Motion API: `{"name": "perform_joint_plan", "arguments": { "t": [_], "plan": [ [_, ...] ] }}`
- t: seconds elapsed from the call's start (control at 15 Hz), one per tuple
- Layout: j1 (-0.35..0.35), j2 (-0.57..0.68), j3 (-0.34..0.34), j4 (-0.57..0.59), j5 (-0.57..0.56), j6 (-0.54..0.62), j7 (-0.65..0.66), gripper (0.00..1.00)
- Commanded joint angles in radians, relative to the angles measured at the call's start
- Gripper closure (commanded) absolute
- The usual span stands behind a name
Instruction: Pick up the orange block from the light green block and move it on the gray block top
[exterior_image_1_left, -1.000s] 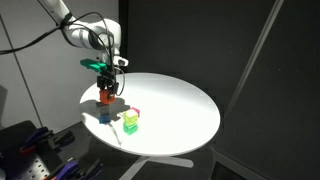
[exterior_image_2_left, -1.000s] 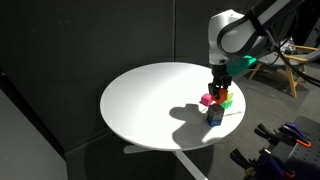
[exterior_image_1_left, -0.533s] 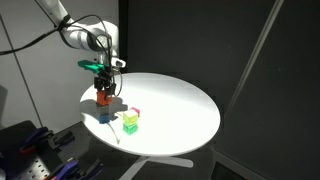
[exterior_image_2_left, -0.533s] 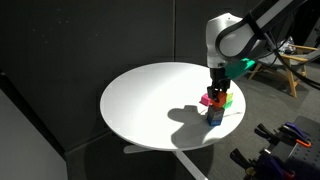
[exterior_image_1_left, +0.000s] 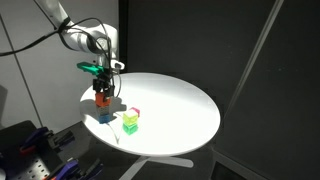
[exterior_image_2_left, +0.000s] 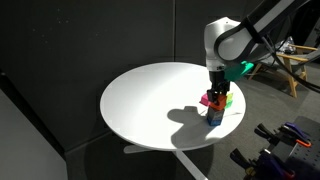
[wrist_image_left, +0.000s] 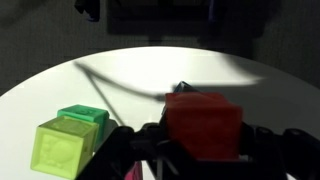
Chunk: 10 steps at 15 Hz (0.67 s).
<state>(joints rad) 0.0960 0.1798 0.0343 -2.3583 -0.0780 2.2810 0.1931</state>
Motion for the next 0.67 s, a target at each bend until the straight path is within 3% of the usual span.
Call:
{"name": "perform_joint_plan", "arguments": {
  "t": [0.0, 0.07, 0.13, 0.2, 0.33, 0.53, 0.6],
  "plan": [
    [0.005, 0.008, 0.000, 0.013, -0.027, -0.012, 0.030, 0.76],
    [0.006, 0.009, 0.000, 0.013, -0.028, -0.012, 0.030, 0.76],
    [0.006, 0.009, 0.000, 0.013, -0.027, -0.013, 0.029, 0.62],
    [0.005, 0.010, 0.000, 0.012, -0.025, -0.012, 0.028, 0.26],
    [0.005, 0.010, 0.000, 0.011, -0.024, -0.012, 0.025, 0.26],
    [0.002, 0.003, 0.000, 0.009, -0.016, -0.020, 0.016, 0.03],
    [0.001, -0.002, 0.001, 0.006, -0.015, -0.022, 0.012, 0.00]
  ]
}}
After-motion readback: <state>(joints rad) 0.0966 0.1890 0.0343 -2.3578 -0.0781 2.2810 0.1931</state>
